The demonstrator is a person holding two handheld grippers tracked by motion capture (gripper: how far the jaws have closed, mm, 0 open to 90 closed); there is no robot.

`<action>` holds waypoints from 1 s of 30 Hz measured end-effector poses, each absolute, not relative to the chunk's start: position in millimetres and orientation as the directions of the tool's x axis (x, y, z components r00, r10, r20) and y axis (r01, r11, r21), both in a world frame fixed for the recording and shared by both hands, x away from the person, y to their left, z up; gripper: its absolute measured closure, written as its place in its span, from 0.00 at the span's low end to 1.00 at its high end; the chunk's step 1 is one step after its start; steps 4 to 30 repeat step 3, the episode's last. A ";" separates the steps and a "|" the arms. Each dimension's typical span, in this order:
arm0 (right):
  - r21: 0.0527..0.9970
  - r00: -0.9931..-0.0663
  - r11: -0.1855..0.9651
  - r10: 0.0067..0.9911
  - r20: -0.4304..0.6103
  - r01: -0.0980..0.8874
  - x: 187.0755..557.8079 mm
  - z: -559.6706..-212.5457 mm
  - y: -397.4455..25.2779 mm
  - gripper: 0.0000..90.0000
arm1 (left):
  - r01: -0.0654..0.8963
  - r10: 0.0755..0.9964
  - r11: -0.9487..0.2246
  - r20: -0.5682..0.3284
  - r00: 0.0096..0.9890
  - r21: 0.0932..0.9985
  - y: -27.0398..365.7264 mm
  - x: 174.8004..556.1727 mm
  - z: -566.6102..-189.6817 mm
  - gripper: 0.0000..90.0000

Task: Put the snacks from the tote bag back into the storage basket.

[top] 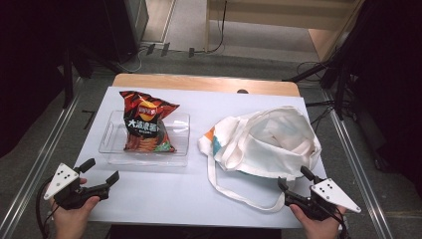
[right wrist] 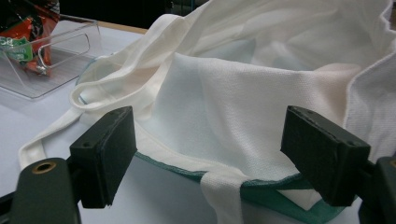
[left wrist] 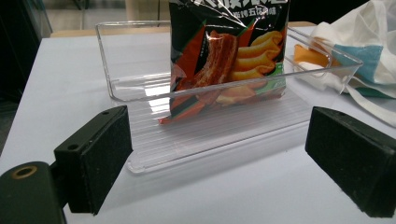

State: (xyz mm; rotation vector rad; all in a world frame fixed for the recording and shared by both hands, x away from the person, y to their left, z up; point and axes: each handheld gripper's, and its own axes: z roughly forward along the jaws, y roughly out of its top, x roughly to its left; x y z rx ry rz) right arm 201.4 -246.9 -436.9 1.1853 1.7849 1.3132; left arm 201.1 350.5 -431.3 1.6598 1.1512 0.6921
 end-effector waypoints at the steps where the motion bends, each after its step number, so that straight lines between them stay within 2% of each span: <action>1: 0.949 -0.407 0.102 0.913 0.030 0.299 201.3 -436.9 -246.7 0.20 | 0.372 0.918 -0.090 -0.068 0.391 0.924 350.2 201.4 -431.4 0.09; 30: 0.950 -0.407 0.101 0.913 0.030 0.296 201.6 -437.3 -247.3 0.20 | 0.375 0.920 -0.088 -0.069 0.386 0.923 350.0 202.6 -432.4 0.09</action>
